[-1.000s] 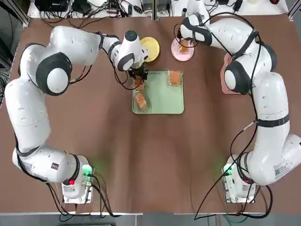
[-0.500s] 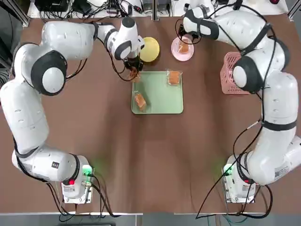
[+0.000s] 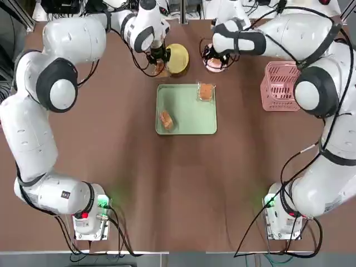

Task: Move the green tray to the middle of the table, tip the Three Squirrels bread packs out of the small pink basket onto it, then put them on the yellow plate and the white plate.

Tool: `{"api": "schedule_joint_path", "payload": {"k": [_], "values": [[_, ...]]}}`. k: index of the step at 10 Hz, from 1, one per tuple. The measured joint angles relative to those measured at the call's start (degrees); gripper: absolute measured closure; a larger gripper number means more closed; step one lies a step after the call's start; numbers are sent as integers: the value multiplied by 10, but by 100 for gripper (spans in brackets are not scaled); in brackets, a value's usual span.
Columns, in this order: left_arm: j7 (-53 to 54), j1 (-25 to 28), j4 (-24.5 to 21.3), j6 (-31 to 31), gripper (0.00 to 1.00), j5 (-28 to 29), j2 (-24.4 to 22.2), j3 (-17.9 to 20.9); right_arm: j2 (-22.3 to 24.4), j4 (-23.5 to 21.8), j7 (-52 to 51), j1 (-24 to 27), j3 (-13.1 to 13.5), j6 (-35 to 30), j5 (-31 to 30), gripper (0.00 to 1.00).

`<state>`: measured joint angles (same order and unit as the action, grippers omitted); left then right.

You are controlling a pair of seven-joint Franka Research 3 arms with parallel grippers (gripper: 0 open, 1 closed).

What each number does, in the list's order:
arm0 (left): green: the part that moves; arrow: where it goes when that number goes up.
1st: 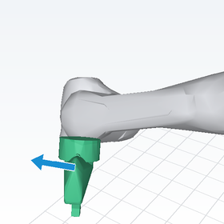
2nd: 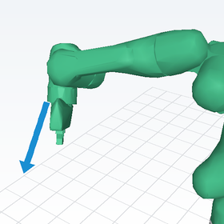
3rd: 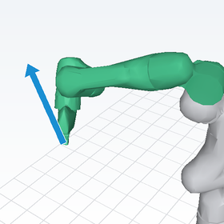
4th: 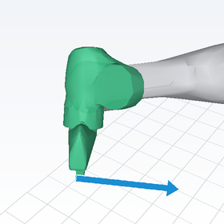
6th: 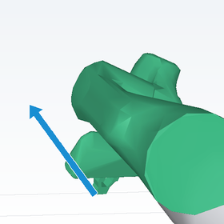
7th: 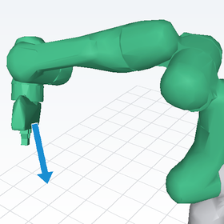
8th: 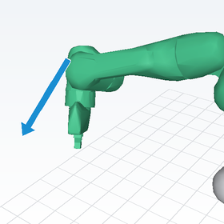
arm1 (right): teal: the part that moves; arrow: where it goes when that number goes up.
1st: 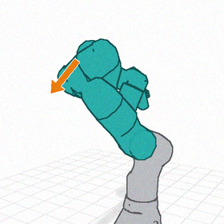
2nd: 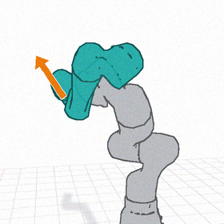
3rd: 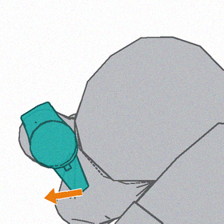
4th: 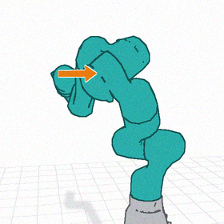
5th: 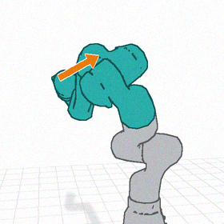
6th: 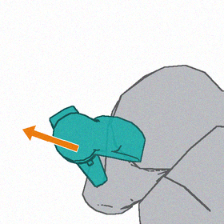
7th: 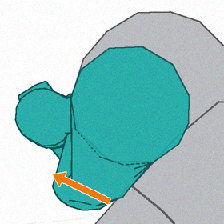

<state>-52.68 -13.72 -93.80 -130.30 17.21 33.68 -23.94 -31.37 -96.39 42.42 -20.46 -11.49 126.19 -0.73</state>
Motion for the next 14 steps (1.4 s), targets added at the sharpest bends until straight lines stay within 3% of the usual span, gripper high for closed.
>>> {"api": "schedule_joint_path", "payload": {"k": [2, 5, 9, 14], "values": [[-56, -1, 56, 0, 50, 0, 35, 18, 0, -20, 59, -1, -22, 8, -56, 1], [-113, -8, 129, 0, 50, 0, 75, 38, -2, -65, 112, -2, -51, 85, -95, 1], [-139, -101, 201, 0, 50, -1, 113, 107, -13, -88, 114, -3, -54, 104, -126, 1], [-169, -120, 286, -35, 50, -9, 189, 108, -42, -93, 126, -4, -54, 148, -150, 1]]}}
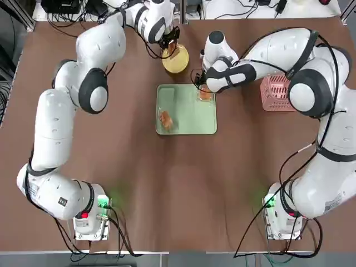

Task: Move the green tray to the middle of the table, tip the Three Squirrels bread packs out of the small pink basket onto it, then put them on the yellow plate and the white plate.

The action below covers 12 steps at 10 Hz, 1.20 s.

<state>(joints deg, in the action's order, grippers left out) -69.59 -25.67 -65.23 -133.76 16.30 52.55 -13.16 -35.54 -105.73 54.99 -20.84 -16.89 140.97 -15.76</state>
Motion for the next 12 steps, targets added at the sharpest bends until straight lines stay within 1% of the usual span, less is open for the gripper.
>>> {"api": "schedule_joint_path", "payload": {"k": [2, 3, 4, 6, 7, 8, 11, 12], "values": [[-4, -11, 32, -28, 50, 0, 32, 0, -4, 0, 3, 0, 1, 0, -11, 1], [-4, -14, 40, -47, 50, 0, 42, 0, -7, 0, 3, 0, 1, 2, -12, 1], [-4, -14, 43, -62, 50, 0, 48, 1, -9, 0, 4, 0, 1, 7, -13, 1], [-3, -14, 45, -90, 50, 0, 57, 10, -11, 0, 4, 0, 1, 13, -13, 7], [-2, -14, 46, -93, 50, 0, 60, 16, -10, 0, 5, 0, 1, 13, -13, 14], [-1, -14, 46, -99, 50, 0, 61, 19, -7, 0, 5, 0, 0, 12, -13, 28], [-1, -19, 46, -120, 50, 0, 70, 20, 3, 0, 6, 0, -1, 8, -13, 45], [-2, -24, 46, -131, 49, 0, 77, 20, 7, 1, 7, 2, -1, 6, -13, 45]]}}
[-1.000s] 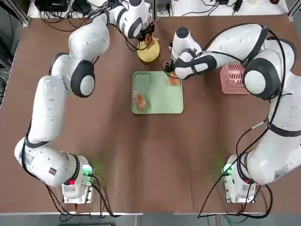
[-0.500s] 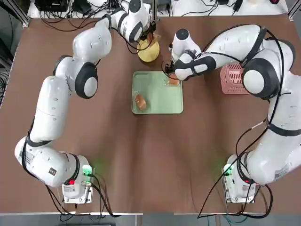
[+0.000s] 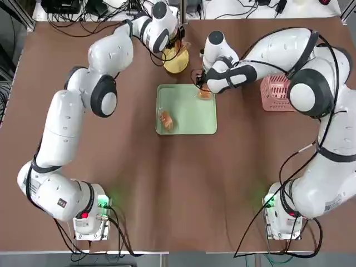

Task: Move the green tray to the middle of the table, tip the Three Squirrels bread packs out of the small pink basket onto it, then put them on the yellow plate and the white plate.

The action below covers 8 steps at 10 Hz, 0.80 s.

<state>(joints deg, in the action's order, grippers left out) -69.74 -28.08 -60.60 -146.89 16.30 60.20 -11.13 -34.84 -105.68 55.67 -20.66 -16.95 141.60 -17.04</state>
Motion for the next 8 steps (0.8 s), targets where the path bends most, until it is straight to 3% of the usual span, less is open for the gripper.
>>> {"api": "schedule_joint_path", "payload": {"k": [4, 8], "values": [[0, -8, 0, -33, 45, 0, 19, 1, 36, 16, -4, 30, 5, -15, -2, 46], [0, -7, 1, -33, 41, 0, 20, 1, 42, 72, -72, 46, 54, -16, -2, 46]]}}
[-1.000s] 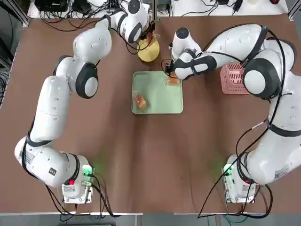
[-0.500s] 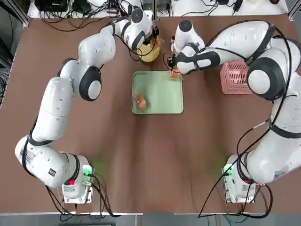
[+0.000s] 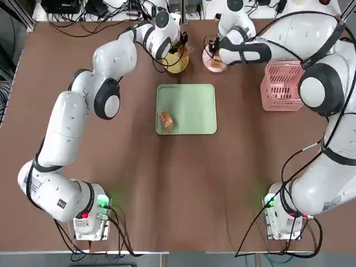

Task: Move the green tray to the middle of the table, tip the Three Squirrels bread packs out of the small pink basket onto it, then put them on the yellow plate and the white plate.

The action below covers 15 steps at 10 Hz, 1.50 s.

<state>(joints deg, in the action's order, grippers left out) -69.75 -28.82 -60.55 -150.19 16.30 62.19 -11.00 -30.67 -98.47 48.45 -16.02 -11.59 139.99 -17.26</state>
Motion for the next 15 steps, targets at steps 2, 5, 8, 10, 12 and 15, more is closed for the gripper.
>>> {"api": "schedule_joint_path", "payload": {"k": [2, 5, 8, 10, 12, 15], "values": [[0, 0, 0, 0, 30, 0, 1, 0, -22, 37, -26, 1, 20, 0, 0, 46], [0, 0, 0, 0, 22, 0, 4, 0, -70, 97, -31, 0, 29, 3, 0, 46], [10, 4, 10, 10, 14, 0, 2, 0, -95, 130, -46, 0, 41, 7, 0, 51], [18, 26, 20, 97, 0, 0, -26, -20, -104, 134, -49, -2, 41, 16, 0, 54], [22, 52, 20, 207, 0, -1, -64, -72, -119, 135, -51, -3, 41, 32, 0, 54], [28, 81, -46, 285, 0, -1, -125, -117, -129, 138, -52, -4, 42, 40, 0, 54]]}}
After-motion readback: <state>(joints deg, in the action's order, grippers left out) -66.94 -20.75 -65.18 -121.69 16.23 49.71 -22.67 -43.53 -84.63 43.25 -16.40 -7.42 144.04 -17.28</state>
